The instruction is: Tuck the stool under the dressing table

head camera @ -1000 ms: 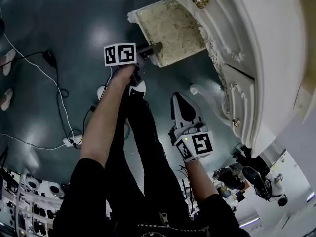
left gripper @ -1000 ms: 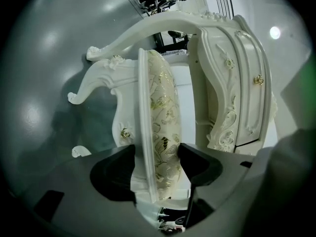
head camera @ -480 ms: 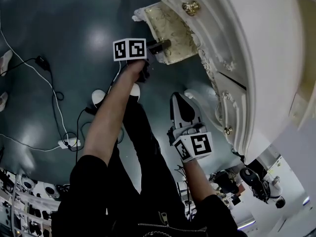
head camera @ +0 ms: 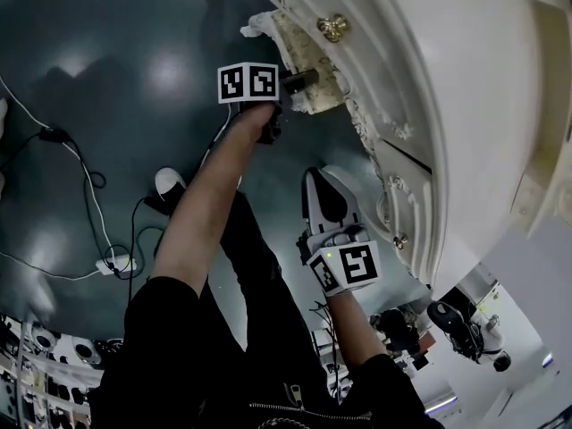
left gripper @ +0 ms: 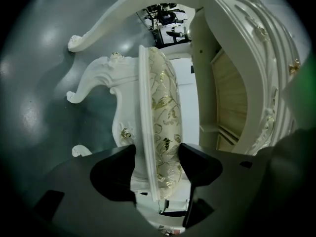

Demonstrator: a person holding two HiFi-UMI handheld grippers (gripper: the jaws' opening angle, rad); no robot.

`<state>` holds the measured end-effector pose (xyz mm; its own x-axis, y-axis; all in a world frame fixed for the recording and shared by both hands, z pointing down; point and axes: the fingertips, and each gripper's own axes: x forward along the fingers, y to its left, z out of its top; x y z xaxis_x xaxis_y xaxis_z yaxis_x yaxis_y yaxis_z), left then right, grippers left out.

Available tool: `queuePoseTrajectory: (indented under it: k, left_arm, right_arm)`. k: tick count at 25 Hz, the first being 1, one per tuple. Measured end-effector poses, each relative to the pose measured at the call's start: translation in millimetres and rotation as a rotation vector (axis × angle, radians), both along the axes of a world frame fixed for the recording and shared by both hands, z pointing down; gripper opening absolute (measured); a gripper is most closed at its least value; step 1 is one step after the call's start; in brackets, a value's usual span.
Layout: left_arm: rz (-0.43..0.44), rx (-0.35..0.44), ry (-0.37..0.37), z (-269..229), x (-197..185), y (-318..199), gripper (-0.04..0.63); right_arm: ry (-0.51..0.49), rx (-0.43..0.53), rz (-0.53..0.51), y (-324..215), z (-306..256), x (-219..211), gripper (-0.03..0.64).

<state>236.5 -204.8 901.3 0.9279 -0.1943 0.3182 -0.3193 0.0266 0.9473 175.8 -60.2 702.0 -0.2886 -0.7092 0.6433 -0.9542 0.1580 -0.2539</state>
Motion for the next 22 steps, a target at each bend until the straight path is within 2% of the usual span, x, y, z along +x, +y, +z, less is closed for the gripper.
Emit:
queuePoseTrajectory:
  k: [4,6,8,13,17,22]
  left_arm:
    - [0.01,0.008,0.008,-2,-1,1,0.296]
    - [0.021,0.057,-0.015,-4,-8,0,0.296]
    - [0.044,0.141,-0.081,-5,-21,2,0.287]
    - [0.142,0.351,-0.326,-13,-80,15,0.058]
    - [0.168,0.479,-0.459,-41,-130,14,0.026]
    - [0.232,0.616,-0.602,-94,-190,26,0.021]
  right_arm:
    - [0.006,-0.006,-0.011,-1,-1,-6,0.003]
    - [0.01,-0.006,-0.03,-1,-3,-11,0.003]
    - [0.008,-0.009,-0.037,2,-4,-17,0.003]
    - [-0.01,-0.025,-0.03,5,-14,-35,0.003]
    - [-0.003,-0.005,-0.037,0,-30,-47,0.003]
    - [0.002,0.004,-0.018,-2,-55,-62,0.003]
